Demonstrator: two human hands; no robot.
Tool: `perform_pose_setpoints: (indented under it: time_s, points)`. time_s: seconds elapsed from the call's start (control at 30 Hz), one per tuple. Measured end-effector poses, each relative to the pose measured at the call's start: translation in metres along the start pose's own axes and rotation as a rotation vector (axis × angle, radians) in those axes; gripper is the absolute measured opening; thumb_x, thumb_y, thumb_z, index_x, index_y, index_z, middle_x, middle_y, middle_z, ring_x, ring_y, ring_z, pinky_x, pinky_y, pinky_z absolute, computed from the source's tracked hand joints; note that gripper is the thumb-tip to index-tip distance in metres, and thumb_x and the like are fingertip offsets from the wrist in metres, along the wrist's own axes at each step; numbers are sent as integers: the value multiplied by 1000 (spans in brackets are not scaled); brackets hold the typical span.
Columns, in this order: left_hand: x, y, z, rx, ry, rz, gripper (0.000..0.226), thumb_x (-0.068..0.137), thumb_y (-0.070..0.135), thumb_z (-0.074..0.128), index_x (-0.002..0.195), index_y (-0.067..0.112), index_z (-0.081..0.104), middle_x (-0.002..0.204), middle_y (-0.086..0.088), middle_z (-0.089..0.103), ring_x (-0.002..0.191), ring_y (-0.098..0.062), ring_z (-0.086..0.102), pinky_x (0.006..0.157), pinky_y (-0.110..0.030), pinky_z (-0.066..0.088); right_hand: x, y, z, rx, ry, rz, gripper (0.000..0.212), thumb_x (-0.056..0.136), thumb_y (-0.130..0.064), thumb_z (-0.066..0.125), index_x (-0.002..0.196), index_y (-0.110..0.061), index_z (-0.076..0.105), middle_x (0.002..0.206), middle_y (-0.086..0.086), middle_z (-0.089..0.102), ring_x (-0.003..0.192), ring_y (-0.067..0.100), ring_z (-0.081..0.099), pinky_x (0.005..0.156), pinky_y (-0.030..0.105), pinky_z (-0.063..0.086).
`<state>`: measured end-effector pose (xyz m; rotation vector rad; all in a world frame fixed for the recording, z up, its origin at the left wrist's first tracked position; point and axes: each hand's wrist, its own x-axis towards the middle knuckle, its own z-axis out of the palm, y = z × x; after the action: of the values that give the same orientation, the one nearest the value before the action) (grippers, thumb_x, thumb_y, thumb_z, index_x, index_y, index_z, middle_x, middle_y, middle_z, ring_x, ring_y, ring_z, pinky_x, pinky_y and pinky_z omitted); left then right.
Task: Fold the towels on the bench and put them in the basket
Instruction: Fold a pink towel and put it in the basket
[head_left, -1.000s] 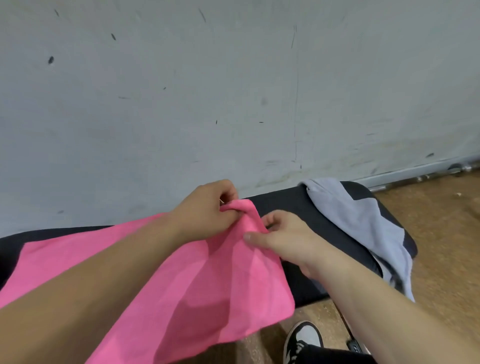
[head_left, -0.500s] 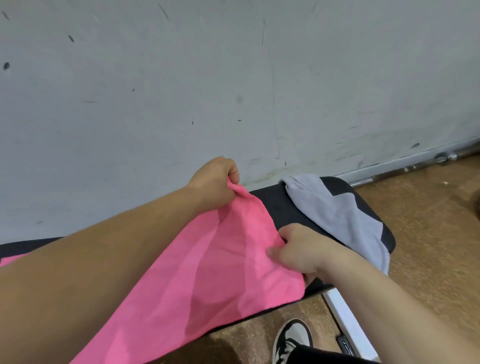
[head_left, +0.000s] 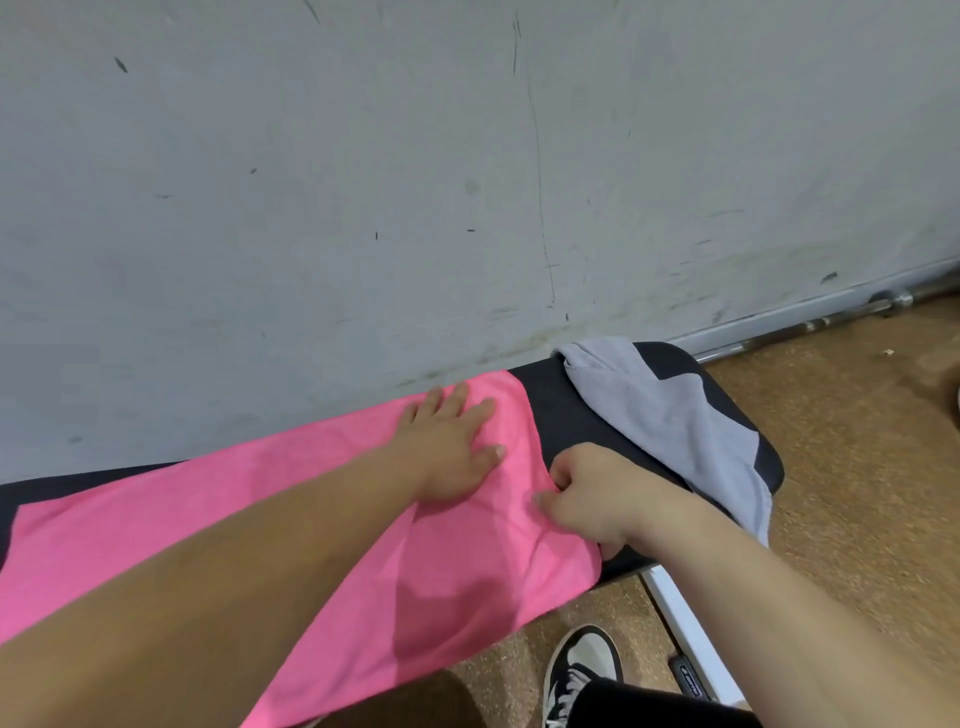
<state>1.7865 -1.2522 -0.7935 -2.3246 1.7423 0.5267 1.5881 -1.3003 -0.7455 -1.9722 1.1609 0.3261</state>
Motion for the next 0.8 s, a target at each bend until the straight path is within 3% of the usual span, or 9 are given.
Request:
perform_pose_setpoints:
  time_s: [0.07,0.13,0.17,0.23,0.33,0.4,0.5,0.6,0.8]
  points:
    - [2,11,-21,26,80,-47,54,102,58,33,149,32,44,166,-12,21,153,-37,15,122,-55,18,-1,-8,0,-13,3,-41,26,91,-26,60,72,-15,46,74,8,54,62,26,55,51,33,53]
    - [4,28,-38,-41,221,-82,49,100,61,37,108,23,67,131,-10,55,124,-32,48,100,-46,41,-4,-14,-2,-32,8,-77,28,95,-29,60,75,-16,45,75,6,54,62,24,53,51,30,48]
    - [4,38,-44,-156,241,-102,52,98,65,40,87,19,62,108,-6,61,103,-26,56,84,-39,46,-6,-17,-3,-52,17,-94,29,96,-31,59,76,-16,46,74,4,54,62,22,52,52,29,44]
    - [10,52,-48,-343,172,-145,59,94,69,46,69,15,51,77,-2,58,73,-19,56,62,-33,41,-11,-20,-5,-120,57,-126,28,98,-32,57,77,-17,46,74,1,53,62,19,49,52,29,37]
    - [22,56,-46,-307,135,-199,30,90,33,61,73,11,50,66,-2,51,65,-22,55,51,-29,35,-14,-18,-6,-106,89,-138,23,102,-29,52,84,-17,46,78,0,51,61,15,46,49,28,32]
    - [28,52,-46,-387,184,-254,15,83,13,57,72,9,49,64,-3,51,58,-22,51,47,-28,34,-14,-14,-10,-36,120,-127,22,103,-28,52,86,-16,45,81,1,52,62,16,51,49,29,38]
    - [37,51,-49,-642,275,-274,14,83,13,58,70,11,53,69,-13,63,66,-33,61,57,-35,51,-19,-12,-20,115,144,-99,21,103,-31,52,89,-15,48,88,7,57,55,28,65,44,37,57]
    - [41,56,-54,-997,318,-212,23,85,15,61,66,12,48,64,-17,56,57,-30,57,54,-38,47,-33,-15,-31,107,182,-76,24,101,-37,58,87,-18,51,86,6,59,60,29,65,46,42,61]
    - [22,58,-68,-1267,371,-115,29,98,18,63,72,10,51,65,-12,48,47,-19,44,47,-25,39,-55,-30,-39,2,270,-159,36,97,-37,64,72,-17,48,63,0,51,51,18,51,42,24,37]
